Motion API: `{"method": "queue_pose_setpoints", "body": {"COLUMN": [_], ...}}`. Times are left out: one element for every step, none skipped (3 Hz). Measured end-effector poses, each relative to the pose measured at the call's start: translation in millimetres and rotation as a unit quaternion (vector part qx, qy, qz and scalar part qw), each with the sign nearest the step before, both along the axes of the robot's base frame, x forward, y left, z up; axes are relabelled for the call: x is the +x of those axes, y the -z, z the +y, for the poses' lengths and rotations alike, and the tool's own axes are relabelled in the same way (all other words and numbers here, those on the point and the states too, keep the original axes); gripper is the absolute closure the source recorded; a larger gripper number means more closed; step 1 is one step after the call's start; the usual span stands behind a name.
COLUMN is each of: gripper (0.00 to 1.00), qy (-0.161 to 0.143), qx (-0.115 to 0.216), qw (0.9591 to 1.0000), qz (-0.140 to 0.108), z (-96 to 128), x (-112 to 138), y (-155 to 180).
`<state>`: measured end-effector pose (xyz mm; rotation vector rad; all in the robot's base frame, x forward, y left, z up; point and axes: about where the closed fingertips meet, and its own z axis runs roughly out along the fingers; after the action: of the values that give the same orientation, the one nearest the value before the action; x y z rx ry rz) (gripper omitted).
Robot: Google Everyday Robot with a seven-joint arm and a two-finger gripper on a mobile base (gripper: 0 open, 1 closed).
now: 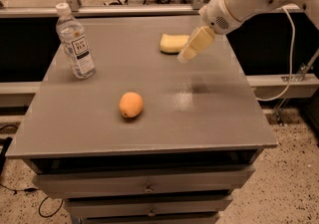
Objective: Move sponge near blue plastic bottle
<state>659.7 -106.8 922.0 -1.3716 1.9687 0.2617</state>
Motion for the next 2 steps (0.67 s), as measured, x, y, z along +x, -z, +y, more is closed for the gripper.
{"method": "queue_pose_setpoints", "body": {"gripper": [0.00, 0.00], "qy": [0.013, 0.023], "qx": [0.047, 0.085], "qw": [0.9988, 0.9961], "qz": [-0.008, 0.008], "z": [2, 7], "x": [38, 65], "y": [4, 20]}}
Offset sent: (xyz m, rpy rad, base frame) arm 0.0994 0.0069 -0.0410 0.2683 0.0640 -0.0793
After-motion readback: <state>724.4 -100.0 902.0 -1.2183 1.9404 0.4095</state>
